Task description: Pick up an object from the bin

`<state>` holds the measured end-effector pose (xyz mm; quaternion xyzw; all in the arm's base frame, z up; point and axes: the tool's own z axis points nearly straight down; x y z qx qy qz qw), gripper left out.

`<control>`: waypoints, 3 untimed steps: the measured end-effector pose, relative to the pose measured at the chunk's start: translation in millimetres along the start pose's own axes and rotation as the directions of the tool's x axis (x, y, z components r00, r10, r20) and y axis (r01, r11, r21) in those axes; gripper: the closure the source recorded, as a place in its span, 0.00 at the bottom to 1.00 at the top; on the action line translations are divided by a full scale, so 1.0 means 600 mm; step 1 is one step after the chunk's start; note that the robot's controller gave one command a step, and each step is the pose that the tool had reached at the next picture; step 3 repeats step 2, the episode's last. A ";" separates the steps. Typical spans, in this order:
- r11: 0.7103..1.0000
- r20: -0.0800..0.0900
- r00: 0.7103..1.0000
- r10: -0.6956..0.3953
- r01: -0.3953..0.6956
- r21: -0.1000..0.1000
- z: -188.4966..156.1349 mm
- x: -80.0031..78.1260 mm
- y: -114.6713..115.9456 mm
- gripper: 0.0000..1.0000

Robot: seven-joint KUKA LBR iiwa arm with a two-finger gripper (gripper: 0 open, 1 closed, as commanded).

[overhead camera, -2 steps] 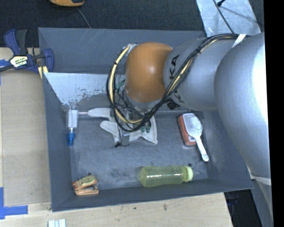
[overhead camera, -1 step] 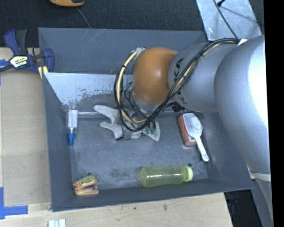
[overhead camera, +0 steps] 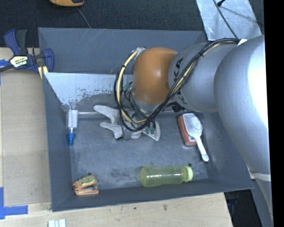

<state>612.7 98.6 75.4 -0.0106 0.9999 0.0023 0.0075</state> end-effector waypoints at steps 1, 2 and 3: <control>1.000 -0.018 1.000 0.006 -0.006 0.004 -0.079 0.023 0.011 1.00; 0.998 -0.013 0.998 -0.058 0.059 0.003 -0.265 -0.003 -0.010 1.00; 0.998 -0.013 0.998 -0.058 0.059 0.003 -0.265 -0.003 -0.010 1.00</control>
Offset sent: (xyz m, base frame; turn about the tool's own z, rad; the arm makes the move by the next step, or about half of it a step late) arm -0.0014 -0.0063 0.1589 -0.0599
